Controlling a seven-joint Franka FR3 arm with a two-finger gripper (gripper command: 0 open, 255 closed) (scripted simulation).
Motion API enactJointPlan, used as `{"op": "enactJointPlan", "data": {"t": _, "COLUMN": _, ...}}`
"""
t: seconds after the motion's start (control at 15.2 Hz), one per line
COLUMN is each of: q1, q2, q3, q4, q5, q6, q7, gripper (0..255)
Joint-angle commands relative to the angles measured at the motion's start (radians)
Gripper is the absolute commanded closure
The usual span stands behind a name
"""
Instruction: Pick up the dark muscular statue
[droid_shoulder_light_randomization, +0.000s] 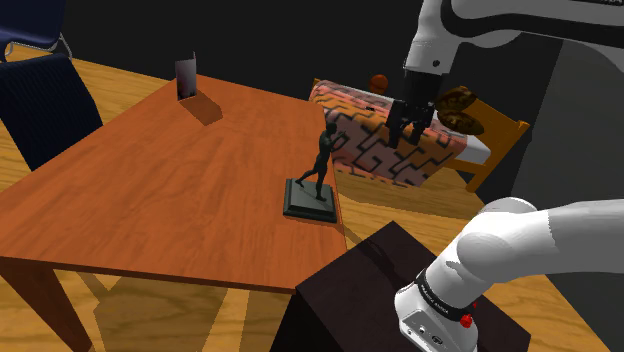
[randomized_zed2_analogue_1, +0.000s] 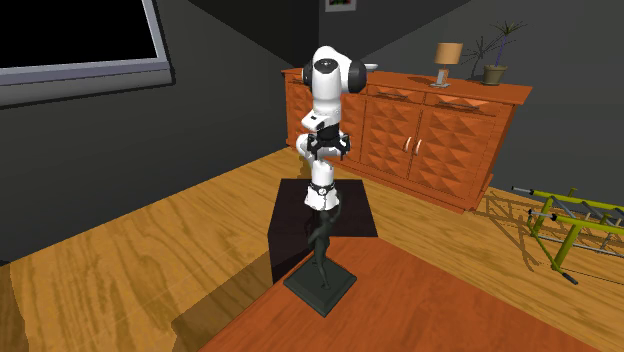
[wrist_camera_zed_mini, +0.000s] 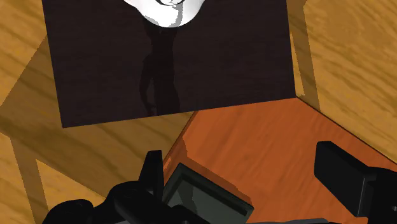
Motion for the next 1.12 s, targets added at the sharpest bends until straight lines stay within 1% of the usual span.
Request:
{"op": "enactJointPlan", "data": {"t": 0.0, "q1": 0.0, "q2": 0.0, "q3": 0.0, "q4": 0.0, "q5": 0.0, "q6": 0.0, "q7": 0.0, "gripper": 0}}
{"op": "enactJointPlan", "data": {"t": 0.26, "q1": -0.014, "q2": 0.172, "q3": 0.012, "q4": 0.089, "q5": 0.01, "q6": 0.075, "q7": 0.044, "gripper": 0}}
{"op": "enactJointPlan", "data": {"t": 0.53, "q1": -0.027, "q2": 0.341, "q3": 0.019, "q4": 0.198, "q5": 0.016, "q6": 0.128, "q7": 0.087, "gripper": 0}}
{"op": "enactJointPlan", "data": {"t": 0.79, "q1": -0.038, "q2": 0.507, "q3": 0.02, "q4": 0.325, "q5": 0.017, "q6": 0.159, "q7": 0.13, "gripper": 0}}
{"op": "enactJointPlan", "data": {"t": 1.06, "q1": -0.047, "q2": 0.672, "q3": 0.017, "q4": 0.472, "q5": 0.017, "q6": 0.17, "q7": 0.171, "gripper": 0}}
